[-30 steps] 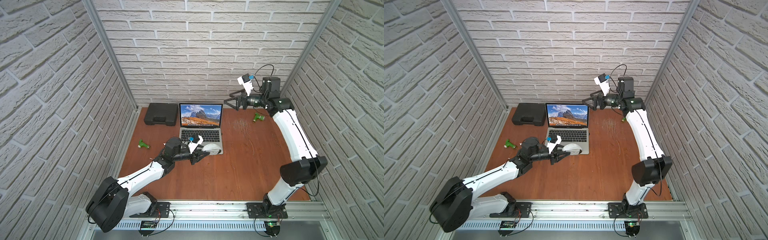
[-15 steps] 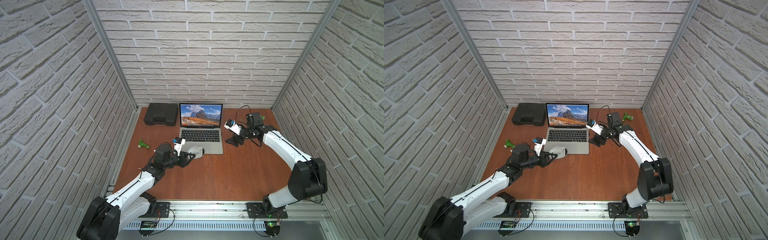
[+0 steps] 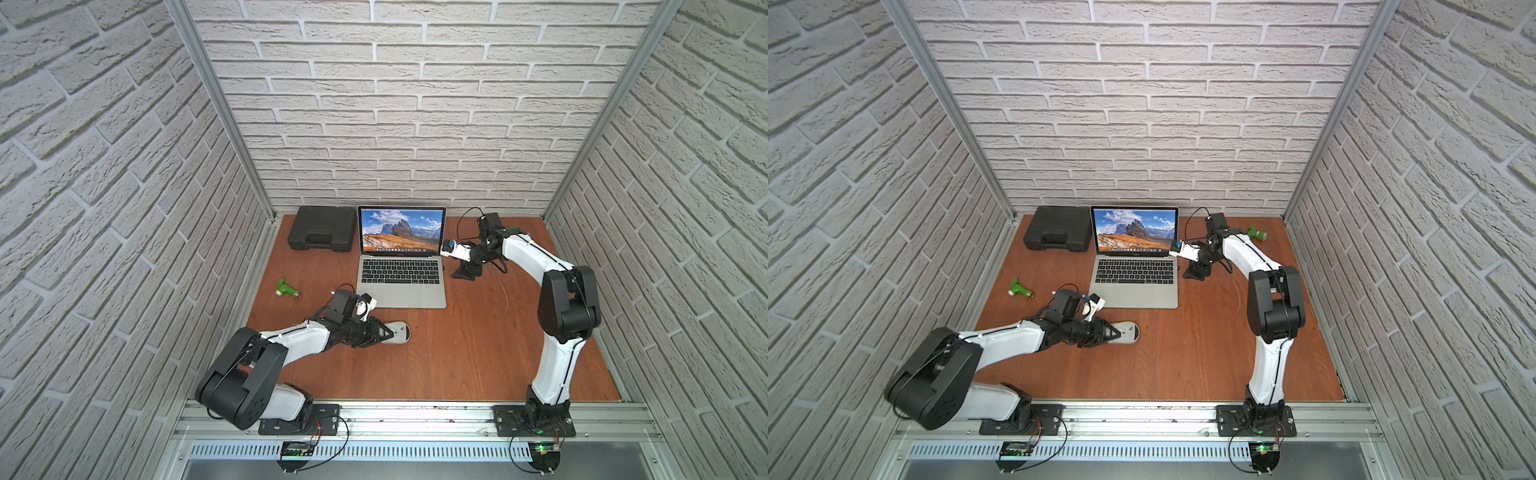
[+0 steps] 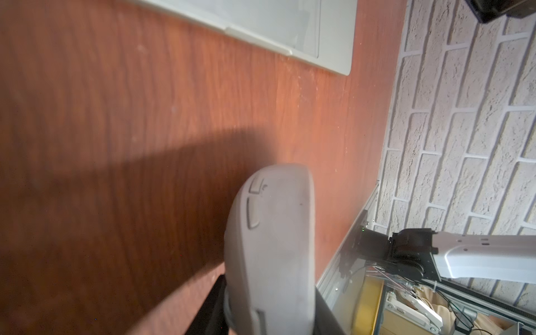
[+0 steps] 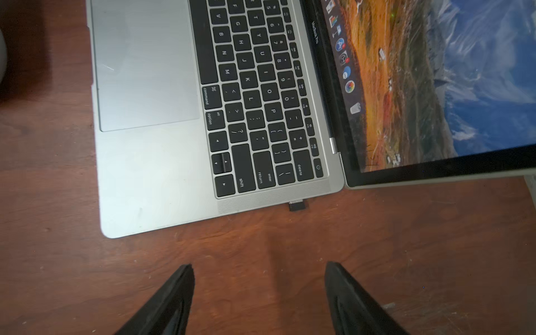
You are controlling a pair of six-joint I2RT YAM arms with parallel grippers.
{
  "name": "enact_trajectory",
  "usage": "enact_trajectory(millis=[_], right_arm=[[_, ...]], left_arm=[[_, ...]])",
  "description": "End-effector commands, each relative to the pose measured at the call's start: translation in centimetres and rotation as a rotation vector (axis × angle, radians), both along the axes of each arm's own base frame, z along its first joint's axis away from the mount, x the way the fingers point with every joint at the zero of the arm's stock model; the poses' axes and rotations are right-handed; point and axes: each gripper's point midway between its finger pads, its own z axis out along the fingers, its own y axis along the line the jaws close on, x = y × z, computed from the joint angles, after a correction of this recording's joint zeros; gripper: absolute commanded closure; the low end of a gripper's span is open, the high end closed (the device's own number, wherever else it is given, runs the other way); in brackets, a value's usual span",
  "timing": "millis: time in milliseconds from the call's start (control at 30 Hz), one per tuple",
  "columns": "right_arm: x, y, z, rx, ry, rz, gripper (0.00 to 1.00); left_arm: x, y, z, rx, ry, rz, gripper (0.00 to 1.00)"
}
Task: Remove the wireless mouse receiver from the laptop
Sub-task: Place the mouse at the center of the board.
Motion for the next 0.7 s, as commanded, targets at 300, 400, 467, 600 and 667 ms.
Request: enact_trajectory(millis=[300,400,467,600,667], right_arm=[[0.7,0.8,-3.1,-0.014,0.062,0.241,0.3],[1.0,1.0,-3.8,-0.005,0.052,0.254,0.3],[0.9,1.3,-4.1,0.008,0.057,0.275,0.31],[1.4,1.7,-4.6,0.02,0.063,0.29,0.34],[1.5,1.9,-4.9,0.02,0.061,0.3,0.35]], left_arm=[[1.0,-2.1,-0.8,0.004,0.026,-0.058,1.0],[1.0,-2.2,-1.4,0.003,0.04,-0.053,1.0],[1.0,-2.4,-1.6,-0.005,0.045,-0.057,1.0],[0.8,-2.6,-2.0,-0.003,0.06,-0.066,1.0],[0.8,-2.6,-2.1,-0.004,0.067,-0.068,1.0]])
